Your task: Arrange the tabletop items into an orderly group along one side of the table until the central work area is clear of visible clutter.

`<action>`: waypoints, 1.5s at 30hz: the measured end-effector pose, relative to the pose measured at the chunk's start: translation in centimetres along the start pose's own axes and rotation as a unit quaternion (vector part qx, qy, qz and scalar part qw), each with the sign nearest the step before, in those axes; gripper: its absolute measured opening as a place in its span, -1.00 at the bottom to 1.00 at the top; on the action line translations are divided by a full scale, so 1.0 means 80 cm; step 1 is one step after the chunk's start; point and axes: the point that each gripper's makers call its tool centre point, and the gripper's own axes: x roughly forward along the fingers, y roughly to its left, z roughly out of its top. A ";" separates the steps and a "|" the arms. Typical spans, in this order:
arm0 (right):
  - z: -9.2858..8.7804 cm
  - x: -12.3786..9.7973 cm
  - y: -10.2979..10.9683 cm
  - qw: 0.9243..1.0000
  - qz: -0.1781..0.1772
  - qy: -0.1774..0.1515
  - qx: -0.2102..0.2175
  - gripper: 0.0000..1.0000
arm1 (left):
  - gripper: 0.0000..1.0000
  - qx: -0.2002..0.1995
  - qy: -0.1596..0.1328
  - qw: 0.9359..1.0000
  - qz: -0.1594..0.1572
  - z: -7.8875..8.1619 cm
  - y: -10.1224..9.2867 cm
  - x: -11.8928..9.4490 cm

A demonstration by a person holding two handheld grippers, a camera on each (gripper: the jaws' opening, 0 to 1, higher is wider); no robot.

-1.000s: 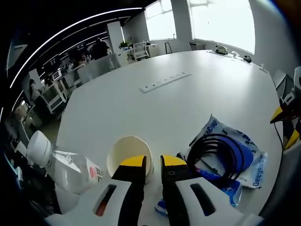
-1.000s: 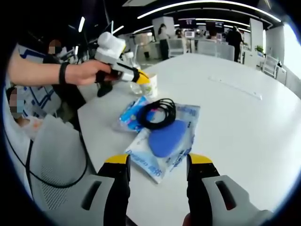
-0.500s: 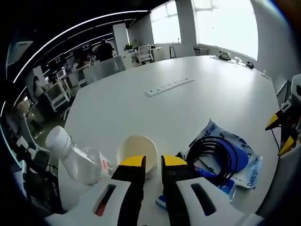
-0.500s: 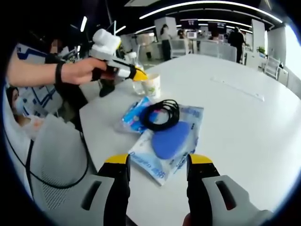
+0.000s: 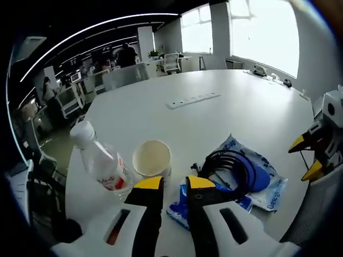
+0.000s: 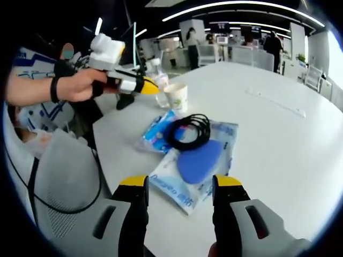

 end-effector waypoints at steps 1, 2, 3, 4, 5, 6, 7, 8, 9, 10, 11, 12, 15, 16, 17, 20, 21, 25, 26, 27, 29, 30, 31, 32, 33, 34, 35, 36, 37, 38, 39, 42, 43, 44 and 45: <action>0.000 0.000 0.001 1.000 0.000 0.001 -0.001 -0.08 | -0.70 -0.003 0.000 1.000 0.000 -0.004 0.000 -0.004; 0.000 0.000 0.001 1.000 0.000 0.001 -0.001 -0.08 | -0.69 -0.005 0.001 1.000 0.002 -0.006 0.001 -0.006; 0.000 0.001 0.001 1.000 0.001 0.001 -0.001 -0.08 | -0.69 -0.014 0.001 1.000 0.004 -0.010 0.002 -0.011; 0.000 0.002 0.001 1.000 0.001 0.001 -0.002 -0.08 | -0.68 -0.026 0.001 1.000 0.004 -0.012 0.002 -0.015; -0.001 0.002 0.001 1.000 0.001 0.002 -0.001 -0.08 | -0.68 -0.033 0.000 0.999 0.005 -0.015 0.003 -0.018; -0.001 0.003 0.002 1.000 0.002 0.002 0.000 -0.08 | -0.68 -0.030 0.000 1.000 0.009 -0.019 0.004 -0.023; 0.000 0.003 0.002 1.000 0.002 0.002 -0.001 -0.08 | -0.68 -0.030 0.000 1.000 0.010 -0.022 0.003 -0.026; 0.000 0.004 0.004 1.000 0.003 0.002 -0.001 -0.08 | -0.67 -0.030 0.001 0.999 0.010 -0.025 0.003 -0.029; 0.000 0.004 0.004 1.000 0.004 0.002 -0.001 -0.08 | -0.66 -0.031 0.002 0.999 0.011 -0.028 0.002 -0.032; 0.000 0.005 0.006 1.000 0.005 0.004 -0.003 -0.08 | -0.66 -0.032 0.003 0.999 0.012 -0.033 0.001 -0.036; -0.001 0.007 0.007 1.000 0.005 0.005 -0.004 -0.08 | -0.65 -0.033 0.004 0.999 0.012 -0.036 0.001 -0.039; -0.002 0.008 0.007 1.000 0.005 0.006 -0.004 -0.08 | -0.64 -0.035 0.004 0.999 0.014 -0.040 0.001 -0.044; -0.007 0.014 0.012 1.000 0.009 0.011 -0.005 -0.08 | -0.63 -0.040 0.006 0.999 0.016 -0.047 0.000 -0.053; -0.008 0.014 0.013 1.000 0.010 0.011 -0.005 -0.08 | -0.62 -0.041 0.005 0.999 0.015 -0.049 0.000 -0.055; -0.008 0.016 0.016 1.000 0.012 0.012 -0.005 -0.08 | -0.61 -0.042 0.006 0.999 0.015 -0.052 -0.002 -0.059; -0.010 0.020 0.021 1.000 0.016 0.016 -0.008 -0.08 | -0.59 -0.048 0.008 0.999 0.014 -0.061 -0.005 -0.067; -0.010 0.021 0.022 1.000 0.017 0.018 -0.007 -0.08 | -0.58 -0.049 0.008 0.999 0.014 -0.063 -0.006 -0.069; -0.008 0.026 0.024 1.000 0.018 0.019 -0.008 -0.08 | -0.53 -0.058 0.007 0.998 0.013 -0.071 -0.009 -0.078; -0.006 0.027 0.025 1.000 0.018 0.019 -0.009 -0.08 | -0.53 -0.058 0.007 0.998 0.013 -0.072 -0.009 -0.080; -0.005 0.027 0.025 1.000 0.018 0.019 -0.009 -0.08 | -0.52 -0.062 0.006 0.998 0.014 -0.074 -0.008 -0.082; -0.002 0.030 0.024 1.000 0.016 0.020 -0.011 -0.09 | -0.50 -0.071 0.003 0.997 0.014 -0.076 -0.008 -0.086; 0.000 0.031 0.023 1.000 0.015 0.019 -0.010 -0.09 | -0.49 -0.073 0.003 0.997 0.013 -0.079 -0.009 -0.088; 0.001 0.032 0.022 1.000 0.014 0.019 -0.009 -0.09 | -0.48 -0.074 0.003 0.997 0.013 -0.081 -0.010 -0.090; 0.002 0.034 0.019 1.000 0.010 0.018 -0.006 -0.10 | -0.47 -0.075 0.004 0.997 0.013 -0.083 -0.010 -0.091; 0.003 0.035 0.018 1.000 0.008 0.018 -0.005 -0.11 | -0.46 -0.076 0.005 0.997 0.012 -0.087 -0.010 -0.093; 0.004 0.036 0.017 1.000 0.008 0.017 -0.003 -0.12 | -0.44 -0.077 0.006 0.997 0.013 -0.089 -0.009 -0.094; 0.004 0.037 0.016 1.000 0.007 0.017 -0.002 -0.12 | -0.44 -0.081 0.005 0.997 0.013 -0.091 -0.009 -0.095; 0.005 0.038 0.015 1.000 0.005 0.018 -0.002 -0.12 | -0.43 -0.086 0.005 0.996 0.013 -0.093 -0.008 -0.097; 0.005 0.040 0.013 1.000 0.003 0.020 -0.004 -0.12 | -0.41 -0.086 0.005 0.996 0.013 -0.095 -0.008 -0.098; 0.006 0.042 0.012 1.000 0.002 0.021 -0.004 -0.13 | -0.41 -0.086 0.007 0.996 0.014 -0.096 -0.008 -0.099; 0.006 0.045 0.009 1.000 0.001 0.022 -0.001 -0.13 | -0.40 -0.086 0.007 0.996 0.013 -0.097 -0.008 -0.100; 0.002 0.052 0.003 0.999 -0.003 0.034 0.000 -0.12 | -0.37 -0.081 0.015 0.997 0.011 -0.101 -0.007 -0.101; 0.002 0.055 0.002 0.999 -0.004 0.036 -0.001 -0.13 | -0.34 -0.083 0.013 0.996 0.011 -0.101 -0.006 -0.102; 0.003 0.057 0.000 0.999 -0.004 0.037 0.000 -0.13 | -0.33 -0.086 0.012 0.996 0.012 -0.101 -0.005 -0.105; 0.004 0.060 -0.002 0.999 -0.003 0.036 0.005 -0.13 | -0.34 -0.086 0.011 0.996 0.012 -0.100 -0.005 -0.106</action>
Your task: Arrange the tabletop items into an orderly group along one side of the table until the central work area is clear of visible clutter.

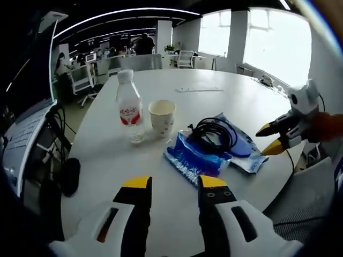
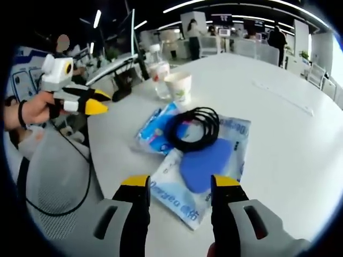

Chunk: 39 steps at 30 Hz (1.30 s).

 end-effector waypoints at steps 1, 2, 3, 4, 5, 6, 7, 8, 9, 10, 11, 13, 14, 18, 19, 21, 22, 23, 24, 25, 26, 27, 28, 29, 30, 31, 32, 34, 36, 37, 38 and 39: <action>0.001 0.002 -0.001 1.000 0.001 -0.001 0.003 -0.13 | -0.33 0.001 -0.001 1.000 0.000 0.000 0.000 -0.002; 0.003 0.004 -0.002 1.000 0.001 -0.002 0.007 -0.13 | -0.33 0.001 -0.001 1.000 0.000 0.000 -0.001 -0.003; 0.004 0.007 -0.005 1.000 0.000 -0.003 0.011 -0.13 | -0.32 0.001 -0.002 1.000 0.000 0.000 -0.002 -0.004; 0.006 0.009 -0.006 1.000 0.000 -0.002 0.012 -0.13 | -0.31 -0.001 -0.003 1.000 0.000 0.000 -0.003 -0.005; 0.007 0.013 -0.008 1.000 0.000 -0.001 0.015 -0.11 | -0.30 -0.002 -0.003 1.000 -0.001 -0.001 -0.004 -0.006; 0.009 0.015 -0.009 1.000 -0.001 0.000 0.017 -0.10 | -0.29 -0.003 -0.003 1.000 0.000 -0.002 -0.005 -0.007; 0.010 0.017 -0.010 1.000 -0.003 0.000 0.017 -0.10 | -0.29 -0.005 -0.004 1.000 -0.001 -0.003 -0.006 -0.007; 0.013 0.019 -0.012 1.000 -0.005 0.000 0.018 -0.10 | -0.29 -0.007 -0.004 1.000 -0.001 -0.004 -0.008 -0.008; 0.017 0.023 -0.016 1.000 -0.007 -0.002 0.024 -0.10 | -0.29 -0.006 -0.004 1.000 -0.001 -0.005 -0.009 -0.009; 0.018 0.024 -0.017 1.000 -0.008 -0.002 0.027 -0.10 | -0.29 -0.004 -0.002 1.000 -0.003 -0.007 -0.012 -0.010; 0.022 0.027 -0.021 0.999 -0.011 -0.005 0.032 -0.10 | -0.29 -0.006 -0.002 1.000 -0.004 -0.008 -0.013 -0.010; 0.027 0.030 -0.026 0.999 -0.016 -0.008 0.041 -0.11 | -0.28 -0.008 -0.001 1.000 -0.008 -0.010 -0.016 -0.010; 0.029 0.032 -0.029 0.999 -0.018 -0.009 0.049 -0.12 | -0.28 -0.008 -0.001 1.000 -0.009 -0.011 -0.017 -0.010; 0.037 0.041 -0.039 0.997 -0.020 -0.012 0.071 -0.12 | -0.28 -0.005 -0.004 1.000 -0.013 -0.011 -0.024 -0.013; 0.038 0.043 -0.041 0.997 -0.020 -0.013 0.074 -0.12 | -0.27 -0.005 -0.005 1.000 -0.013 -0.011 -0.025 -0.013; 0.040 0.050 -0.045 0.997 -0.020 -0.010 0.077 -0.12 | -0.26 -0.005 -0.006 1.000 -0.014 -0.011 -0.027 -0.014; 0.040 0.053 -0.048 0.997 -0.021 -0.006 0.076 -0.12 | -0.26 -0.004 -0.006 1.000 -0.013 -0.012 -0.027 -0.014; 0.041 0.054 -0.048 0.997 -0.023 -0.005 0.074 -0.13 | -0.26 -0.005 -0.005 1.000 -0.014 -0.012 -0.026 -0.015; 0.043 0.056 -0.048 0.997 -0.023 -0.004 0.074 -0.13 | -0.26 -0.006 -0.005 1.000 -0.014 -0.012 -0.027 -0.015; 0.044 0.057 -0.049 0.997 -0.023 -0.004 0.075 -0.13 | -0.26 -0.006 -0.005 1.000 -0.014 -0.012 -0.026 -0.015; 0.047 0.059 -0.051 0.997 -0.024 -0.004 0.076 -0.13 | -0.26 -0.004 -0.005 1.000 -0.013 -0.012 -0.026 -0.016; 0.049 0.061 -0.052 0.997 -0.024 -0.004 0.076 -0.13 | -0.26 -0.005 -0.005 1.000 -0.013 -0.012 -0.025 -0.016; 0.050 0.063 -0.052 0.997 -0.025 -0.003 0.075 -0.14 | -0.26 -0.008 -0.006 1.000 -0.013 -0.012 -0.024 -0.017; 0.052 0.066 -0.055 0.997 -0.026 -0.001 0.072 -0.14 | -0.26 -0.008 -0.006 1.000 -0.010 -0.012 -0.022 -0.017; 0.054 0.069 -0.056 0.997 -0.026 0.001 0.071 -0.14 | -0.27 -0.008 -0.006 1.000 -0.010 -0.012 -0.022 -0.017; 0.055 0.072 -0.058 0.997 -0.026 0.001 0.071 -0.14 | -0.27 -0.008 -0.007 1.000 -0.009 -0.011 -0.021 -0.017; 0.056 0.074 -0.059 0.997 -0.025 0.002 0.071 -0.15 | -0.27 -0.009 -0.009 1.000 -0.008 -0.011 -0.020 -0.017; 0.057 0.080 -0.062 0.997 -0.025 0.005 0.072 -0.15 | -0.26 -0.005 -0.009 1.000 -0.008 -0.009 -0.020 -0.017; 0.058 0.086 -0.067 0.997 -0.024 0.007 0.072 -0.15 | -0.25 -0.007 -0.008 1.000 -0.009 -0.008 -0.019 -0.015; 0.057 0.089 -0.064 0.997 -0.024 0.008 0.072 -0.15 | -0.25 -0.008 -0.009 1.000 -0.008 -0.007 -0.018 -0.015; 0.056 0.092 -0.060 0.997 -0.023 0.011 0.072 -0.15 | -0.25 -0.009 -0.009 1.000 -0.008 -0.006 -0.018 -0.014; 0.057 0.094 -0.059 0.997 -0.023 0.012 0.070 -0.15 | -0.25 -0.010 -0.009 1.000 -0.007 -0.005 -0.017 -0.014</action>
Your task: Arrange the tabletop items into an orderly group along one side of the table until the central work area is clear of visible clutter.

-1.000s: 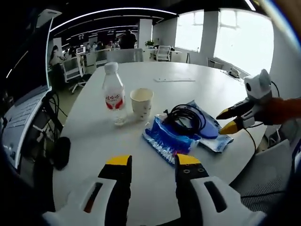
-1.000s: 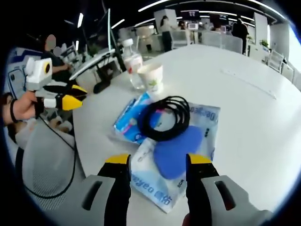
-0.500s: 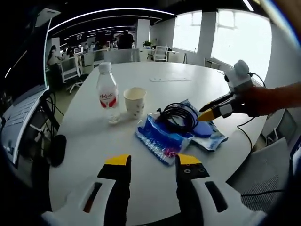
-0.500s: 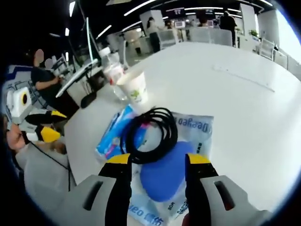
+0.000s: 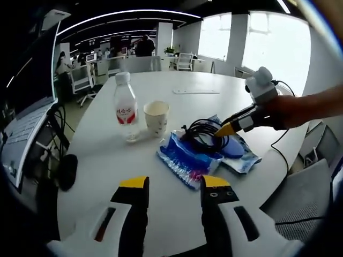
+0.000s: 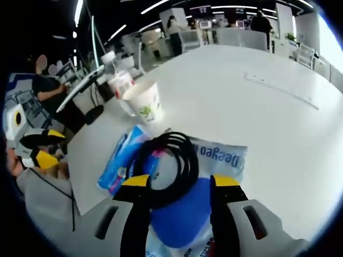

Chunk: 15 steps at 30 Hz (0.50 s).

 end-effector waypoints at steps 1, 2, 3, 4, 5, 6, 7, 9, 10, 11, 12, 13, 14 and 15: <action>0.000 0.001 0.000 1.000 0.000 0.001 0.000 -0.16 | -0.24 0.000 0.000 1.000 0.001 0.001 0.000 0.000; 0.001 0.003 -0.001 1.000 0.000 0.003 -0.001 -0.16 | -0.24 0.000 0.000 1.000 0.001 0.002 0.001 0.001; 0.001 0.005 -0.002 1.000 0.000 0.005 -0.001 -0.16 | -0.24 -0.001 0.000 1.000 0.001 0.002 0.001 0.002; 0.002 0.009 -0.003 1.000 0.000 0.008 -0.003 -0.16 | -0.23 -0.001 0.000 1.000 0.001 0.003 0.002 0.003; 0.003 0.012 -0.003 1.000 0.000 0.010 -0.003 -0.16 | -0.23 -0.001 0.000 1.000 0.002 0.004 0.003 0.003; 0.005 0.013 -0.003 1.000 0.000 0.010 -0.003 -0.17 | -0.23 -0.002 -0.001 1.000 0.002 0.006 0.004 0.004; 0.003 0.015 -0.006 1.000 0.001 0.009 -0.001 -0.18 | -0.23 -0.004 -0.001 1.000 0.002 0.007 0.004 0.004; 0.003 0.016 -0.004 1.000 0.001 0.010 -0.001 -0.19 | -0.23 -0.006 -0.001 1.000 0.003 0.008 0.006 0.005; 0.004 0.017 -0.004 1.000 0.001 0.010 -0.002 -0.21 | -0.23 -0.007 0.000 1.000 0.003 0.009 0.007 0.006; 0.004 0.020 -0.004 1.000 0.000 0.013 -0.003 -0.23 | -0.23 -0.008 0.000 1.000 0.003 0.009 0.007 0.006; 0.004 0.021 -0.005 1.000 0.001 0.014 -0.002 -0.25 | -0.23 -0.008 -0.001 1.000 0.003 0.011 0.007 0.007; 0.003 0.023 -0.006 1.000 0.001 0.017 0.000 -0.28 | -0.23 -0.007 -0.001 1.000 0.003 0.011 0.007 0.007; 0.003 0.025 -0.006 1.000 0.002 0.019 0.001 -0.30 | -0.24 -0.006 0.000 1.000 0.003 0.012 0.007 0.008; 0.004 0.028 -0.006 1.000 0.003 0.018 0.002 -0.34 | -0.24 -0.007 0.000 1.000 0.004 0.013 0.008 0.008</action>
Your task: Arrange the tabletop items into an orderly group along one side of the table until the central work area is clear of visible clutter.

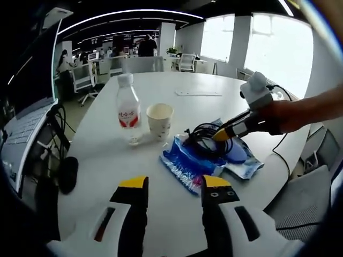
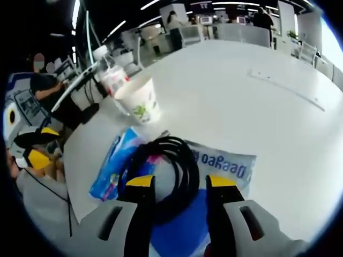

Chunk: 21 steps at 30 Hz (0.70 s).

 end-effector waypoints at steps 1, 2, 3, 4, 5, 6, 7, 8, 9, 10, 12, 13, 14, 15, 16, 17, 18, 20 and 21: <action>0.001 0.000 0.002 1.000 0.003 -0.003 0.004 -0.37 | -0.24 -0.001 0.000 1.000 0.000 0.000 0.000 0.000; 0.001 0.001 0.003 1.000 0.005 -0.003 0.006 -0.39 | -0.24 -0.002 0.000 1.000 0.000 0.001 0.000 0.000; 0.000 0.002 0.003 1.000 0.005 -0.002 0.006 -0.41 | -0.24 -0.002 -0.001 1.000 0.000 0.001 0.000 0.000; -0.002 0.004 0.001 1.000 0.002 0.002 0.004 -0.44 | -0.24 -0.003 0.000 1.000 0.000 0.001 0.000 0.001; -0.004 0.003 -0.001 1.000 -0.003 0.005 0.004 -0.47 | -0.25 -0.002 0.001 1.000 0.000 0.000 0.000 0.002; -0.005 0.003 -0.003 1.000 -0.007 0.006 0.005 -0.55 | -0.26 0.001 0.004 1.000 0.001 -0.001 0.001 0.002; -0.006 0.002 -0.006 1.000 -0.013 0.007 0.006 -0.65 | -0.26 0.000 0.004 1.000 0.000 0.000 0.001 0.002; -0.007 0.001 -0.010 1.000 -0.018 0.008 0.010 -0.69 | -0.26 -0.002 0.002 1.000 0.001 0.001 0.001 0.002; -0.006 -0.001 -0.006 1.000 -0.007 0.005 0.030 -0.70 | -0.26 -0.002 0.000 1.000 0.002 0.003 0.002 0.002; -0.004 -0.002 -0.006 0.999 -0.008 0.002 0.035 -0.71 | -0.26 -0.003 -0.002 1.000 0.004 0.004 0.003 0.001; -0.004 -0.003 -0.005 1.000 -0.009 0.004 0.027 -0.73 | -0.26 -0.010 -0.004 1.000 0.006 0.005 0.005 0.001; -0.005 -0.006 -0.002 1.000 -0.010 0.004 0.026 -0.76 | -0.27 -0.014 -0.005 1.000 0.005 0.005 0.005 0.002; -0.004 -0.010 0.001 0.999 -0.009 0.004 0.030 -0.82 | -0.27 -0.019 -0.004 1.000 0.003 0.004 0.004 0.002; -0.002 -0.016 0.007 0.999 -0.006 -0.001 0.045 -0.86 | -0.27 -0.021 -0.005 1.000 0.002 0.004 0.003 0.002; -0.001 -0.019 0.010 0.999 -0.004 -0.007 0.046 -0.87 | -0.28 -0.018 -0.004 1.000 0.002 0.003 0.003 0.003; -0.005 -0.015 0.010 0.999 -0.004 -0.009 0.045 -0.90 | -0.28 -0.017 -0.004 1.000 0.002 0.003 0.002 0.004; -0.006 -0.016 0.011 0.999 -0.003 -0.009 0.043 -0.91 | -0.28 -0.017 -0.004 1.000 0.001 0.003 0.002 0.004; -0.007 -0.016 0.010 0.999 -0.003 -0.005 0.038 -0.91 | -0.28 -0.016 -0.003 1.000 -0.001 0.004 0.001 0.006; -0.006 -0.017 0.009 0.999 -0.002 -0.007 0.038 -0.92 | -0.28 -0.015 -0.003 1.000 -0.002 0.005 0.001 0.006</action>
